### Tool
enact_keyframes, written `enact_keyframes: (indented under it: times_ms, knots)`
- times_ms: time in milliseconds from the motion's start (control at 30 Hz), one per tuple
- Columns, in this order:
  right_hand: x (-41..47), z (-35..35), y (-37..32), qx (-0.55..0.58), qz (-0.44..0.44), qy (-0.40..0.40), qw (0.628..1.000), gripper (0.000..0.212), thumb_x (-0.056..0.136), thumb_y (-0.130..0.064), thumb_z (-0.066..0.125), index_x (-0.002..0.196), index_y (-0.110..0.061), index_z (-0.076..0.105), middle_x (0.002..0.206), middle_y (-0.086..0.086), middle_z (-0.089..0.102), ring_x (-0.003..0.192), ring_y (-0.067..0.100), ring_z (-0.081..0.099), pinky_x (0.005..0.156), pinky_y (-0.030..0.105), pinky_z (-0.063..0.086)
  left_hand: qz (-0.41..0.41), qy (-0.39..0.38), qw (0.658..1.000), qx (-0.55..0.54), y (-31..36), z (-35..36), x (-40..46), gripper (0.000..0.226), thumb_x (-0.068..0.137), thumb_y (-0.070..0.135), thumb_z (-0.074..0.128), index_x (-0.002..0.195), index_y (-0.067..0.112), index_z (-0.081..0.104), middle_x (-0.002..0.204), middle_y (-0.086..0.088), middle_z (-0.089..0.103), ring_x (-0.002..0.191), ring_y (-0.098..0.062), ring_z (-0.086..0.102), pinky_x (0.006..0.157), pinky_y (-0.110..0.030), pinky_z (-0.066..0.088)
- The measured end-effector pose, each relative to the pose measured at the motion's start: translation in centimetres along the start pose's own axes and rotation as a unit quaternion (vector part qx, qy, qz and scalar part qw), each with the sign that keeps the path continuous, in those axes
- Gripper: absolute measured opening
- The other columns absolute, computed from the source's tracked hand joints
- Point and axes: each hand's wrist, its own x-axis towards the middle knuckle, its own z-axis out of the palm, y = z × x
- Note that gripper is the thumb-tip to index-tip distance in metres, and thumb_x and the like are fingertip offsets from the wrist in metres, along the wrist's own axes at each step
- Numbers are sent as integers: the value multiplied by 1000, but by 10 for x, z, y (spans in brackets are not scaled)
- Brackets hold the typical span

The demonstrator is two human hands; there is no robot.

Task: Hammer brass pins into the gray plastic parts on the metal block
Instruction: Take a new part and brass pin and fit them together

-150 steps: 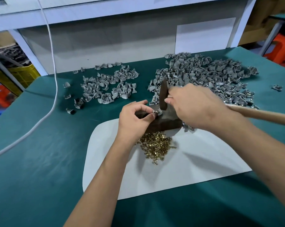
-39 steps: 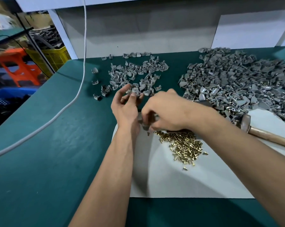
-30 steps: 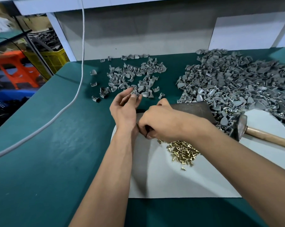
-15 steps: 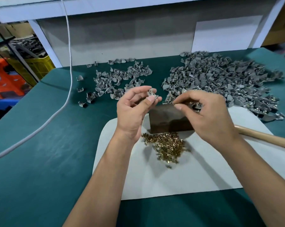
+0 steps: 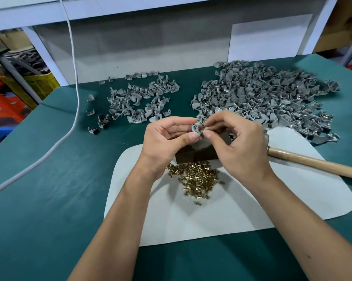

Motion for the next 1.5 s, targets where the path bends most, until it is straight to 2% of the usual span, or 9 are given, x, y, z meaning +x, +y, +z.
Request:
enact_keyframes:
  times_ms: [167, 233, 367, 733, 867, 1000, 1200, 1400, 1500]
  knots:
    - [0, 0, 1, -17, -27, -3, 999, 26, 83, -4, 78, 102, -17, 67, 85, -12, 73, 88, -1, 69, 82, 8, 46, -2, -6, 999, 39, 0, 0, 1, 32, 74, 7, 86, 104, 18, 80, 98, -13, 79, 92, -27, 75, 93, -44, 60]
    - [-1, 0, 1, -29, -35, -2, 999, 26, 83, -5, 78, 103, -18, 67, 86, -11, 72, 89, 1, 69, 84, 14, 50, -6, -8, 999, 45, 0, 1, 1, 33, 73, 9, 87, 104, 18, 81, 98, -12, 79, 94, -27, 75, 94, -45, 60]
    - [-1, 3, 4, -39, -48, -7, 998, 22, 84, -5, 76, 100, -16, 68, 90, -6, 70, 89, 9, 68, 81, 31, 55, -16, -6, 999, 40, 2, 1, 1, 33, 71, 6, 86, 100, 19, 82, 96, -13, 79, 90, -23, 75, 89, -35, 61]
    - [-4, 10, 5, -64, -134, -13, 989, 24, 80, 15, 65, 90, -7, 61, 86, 0, 61, 86, 20, 54, 74, 30, 46, -35, -2, 999, -15, 4, 7, -1, 34, 65, 5, 84, 98, 3, 76, 90, -16, 77, 82, -24, 72, 79, -32, 63]
    - [-5, 9, 4, -60, -137, -15, 989, 25, 79, 17, 63, 88, -7, 61, 86, 1, 60, 86, 20, 55, 74, 29, 46, -38, -14, 999, -25, 4, 7, -2, 29, 64, 2, 84, 91, 7, 76, 85, -12, 77, 77, -20, 74, 76, -31, 63]
    - [-5, 8, 6, -68, -120, -31, 990, 25, 80, 14, 67, 90, -8, 61, 86, 1, 61, 85, 19, 56, 73, 29, 47, -38, -16, 999, -13, 4, 5, -1, 28, 64, 3, 84, 91, 7, 77, 82, -9, 77, 74, -18, 74, 75, -28, 63]
    - [-7, 7, 8, -97, -98, 8, 990, 7, 91, -5, 74, 97, -7, 71, 93, 1, 69, 90, 13, 59, 84, 14, 44, -54, 1, 998, -41, 2, 3, 1, 29, 66, 5, 84, 94, 14, 81, 88, -11, 78, 81, -19, 74, 82, -31, 63]
    - [-5, 4, 11, -108, -126, -1, 986, 7, 91, -4, 75, 98, -4, 76, 94, 4, 71, 92, 17, 60, 86, 21, 47, -71, -22, 993, -89, 5, 2, 0, 28, 73, 0, 79, 100, 9, 80, 91, -16, 78, 81, -24, 77, 77, -27, 61]
    - [-4, 4, 10, -122, -124, 9, 985, 5, 92, -4, 73, 97, -3, 75, 93, 4, 70, 92, 18, 57, 85, 20, 45, -83, -10, 992, -92, 7, 5, -1, 21, 78, 7, 76, 99, 9, 80, 90, -17, 77, 79, -26, 77, 74, -25, 61]
